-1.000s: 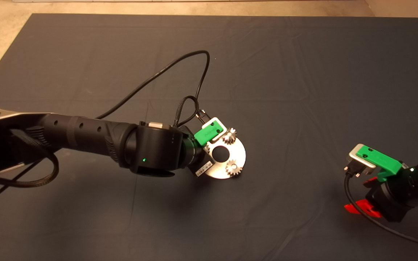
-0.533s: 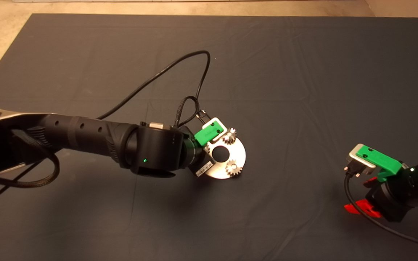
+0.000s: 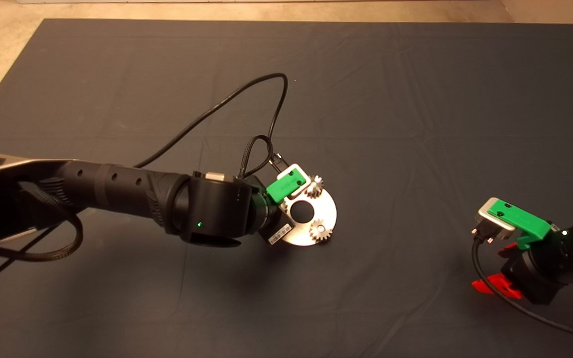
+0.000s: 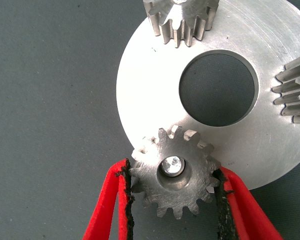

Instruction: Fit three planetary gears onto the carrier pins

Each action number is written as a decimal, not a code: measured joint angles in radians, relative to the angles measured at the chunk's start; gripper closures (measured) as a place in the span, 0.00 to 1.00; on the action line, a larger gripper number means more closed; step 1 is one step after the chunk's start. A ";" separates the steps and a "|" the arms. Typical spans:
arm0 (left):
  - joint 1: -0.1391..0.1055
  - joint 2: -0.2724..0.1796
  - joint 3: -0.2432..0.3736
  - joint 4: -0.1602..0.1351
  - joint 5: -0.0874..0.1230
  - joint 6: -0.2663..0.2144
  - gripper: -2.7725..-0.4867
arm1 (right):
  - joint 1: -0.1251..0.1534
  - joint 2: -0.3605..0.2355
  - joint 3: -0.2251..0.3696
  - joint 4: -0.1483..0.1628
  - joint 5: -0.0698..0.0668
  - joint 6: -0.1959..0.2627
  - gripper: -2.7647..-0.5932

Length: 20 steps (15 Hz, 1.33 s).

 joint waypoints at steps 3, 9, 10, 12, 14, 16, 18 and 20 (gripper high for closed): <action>0.000 0.000 0.000 0.000 0.000 0.000 0.87 | 0.000 0.000 0.000 0.000 0.000 0.000 0.33; 0.000 0.000 -0.004 -0.003 0.001 0.000 0.76 | 0.000 0.000 0.000 0.000 0.000 0.000 0.33; 0.000 0.000 -0.005 -0.003 0.002 0.000 0.75 | 0.000 0.000 0.000 0.000 0.000 0.000 0.33; 0.000 0.000 -0.006 -0.003 0.003 0.000 0.70 | 0.000 0.000 0.000 0.000 0.000 0.000 0.33; 0.000 0.000 -0.007 -0.003 0.004 0.000 0.63 | 0.000 0.000 0.000 0.000 0.000 0.000 0.33; 0.000 0.000 -0.007 -0.003 0.004 0.000 0.57 | 0.000 0.000 0.000 0.000 0.000 0.000 0.33; 0.000 -0.001 -0.006 -0.003 0.004 0.000 0.56 | 0.000 0.000 0.000 0.000 0.000 0.000 0.33; 0.000 -0.007 0.020 -0.003 0.005 -0.002 0.49 | 0.000 0.000 0.000 0.000 0.000 0.000 0.33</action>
